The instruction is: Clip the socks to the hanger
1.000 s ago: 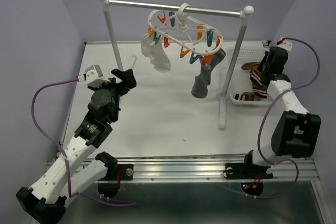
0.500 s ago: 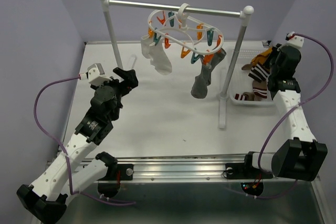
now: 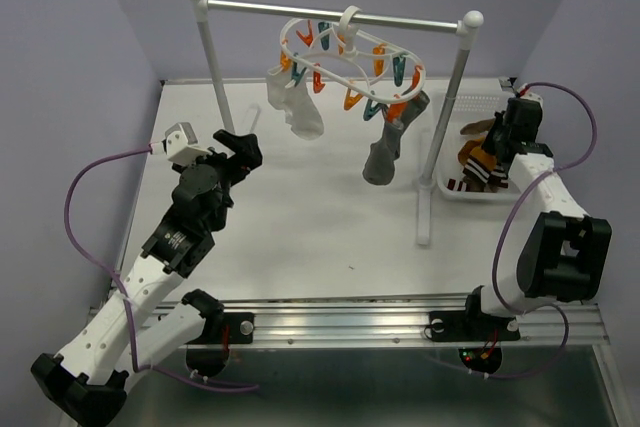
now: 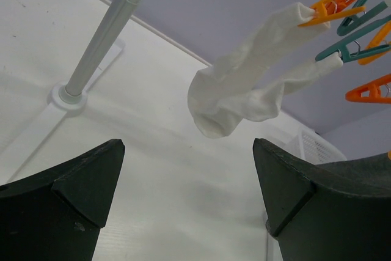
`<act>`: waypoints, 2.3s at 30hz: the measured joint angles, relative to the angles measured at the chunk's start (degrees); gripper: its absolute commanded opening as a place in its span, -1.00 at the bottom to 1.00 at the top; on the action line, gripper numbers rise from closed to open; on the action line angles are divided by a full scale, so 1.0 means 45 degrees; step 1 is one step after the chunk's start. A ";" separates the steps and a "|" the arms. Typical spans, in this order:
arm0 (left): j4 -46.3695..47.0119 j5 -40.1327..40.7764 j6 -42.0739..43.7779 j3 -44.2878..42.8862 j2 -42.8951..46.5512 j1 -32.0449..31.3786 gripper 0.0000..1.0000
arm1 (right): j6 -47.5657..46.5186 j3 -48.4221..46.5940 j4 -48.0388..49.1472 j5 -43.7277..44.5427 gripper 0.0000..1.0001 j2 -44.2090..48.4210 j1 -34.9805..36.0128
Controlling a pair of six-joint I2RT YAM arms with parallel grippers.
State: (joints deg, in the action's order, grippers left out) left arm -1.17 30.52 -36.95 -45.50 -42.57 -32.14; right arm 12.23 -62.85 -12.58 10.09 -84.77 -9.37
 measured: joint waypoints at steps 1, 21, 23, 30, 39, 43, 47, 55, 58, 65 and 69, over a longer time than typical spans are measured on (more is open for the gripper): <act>0.0005 0.0019 -0.0005 -0.0005 0.0015 0.0000 0.98 | 0.0034 -0.0010 -0.0165 -0.0087 -0.80 -0.0005 0.0000; 0.0049 0.0219 0.0165 0.0000 -0.0364 0.0005 0.98 | 0.1248 0.2001 -0.1379 -0.6212 -0.76 0.6577 0.2909; 0.0058 0.0228 0.0233 0.0000 -0.0447 0.0010 0.98 | 0.1336 0.2409 -0.1807 -0.6441 -0.75 0.6620 0.4381; 0.0063 0.0010 0.0248 0.0000 -0.0578 0.0024 0.98 | 0.1705 0.3827 -0.2084 -0.6921 -0.70 0.5829 0.7485; -0.0282 -0.0117 0.0185 0.0000 -0.0121 0.0029 0.98 | 0.0976 0.2565 -0.0942 -0.5770 1.00 0.2545 1.1608; -0.0612 -0.0049 0.0097 -0.0005 0.0413 0.0029 0.98 | 0.1069 0.2147 -0.0627 -0.4124 1.00 0.2244 1.1584; -0.1015 0.0136 -0.0102 -0.0015 0.0850 0.0029 0.98 | 0.1579 0.1753 -0.0617 -0.2259 1.00 0.2487 1.1560; -0.1564 -0.0044 -0.0141 -0.0092 0.1812 0.0029 0.98 | 0.2390 -0.0991 -0.0515 -0.1054 1.00 0.2633 1.1560; -0.1826 0.0039 -0.0136 -0.0121 0.2161 0.0029 0.98 | 0.2681 -0.1783 -0.0520 -0.1583 1.00 0.2336 1.1560; -0.2443 0.0287 -0.0068 -0.0865 0.2433 0.0029 0.98 | 0.2890 -0.2438 -0.0986 -0.3089 1.00 0.1282 1.1560; -0.2657 0.0257 -0.0083 -0.0889 0.2380 0.0029 0.98 | 0.2914 -0.2565 -0.1258 -0.3133 1.00 0.1200 1.1560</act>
State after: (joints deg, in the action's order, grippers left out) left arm -13.13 31.68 -37.32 -49.50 -31.86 -32.01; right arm 25.34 -74.39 -18.24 -4.01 -79.37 42.65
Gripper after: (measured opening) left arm 0.990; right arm 0.995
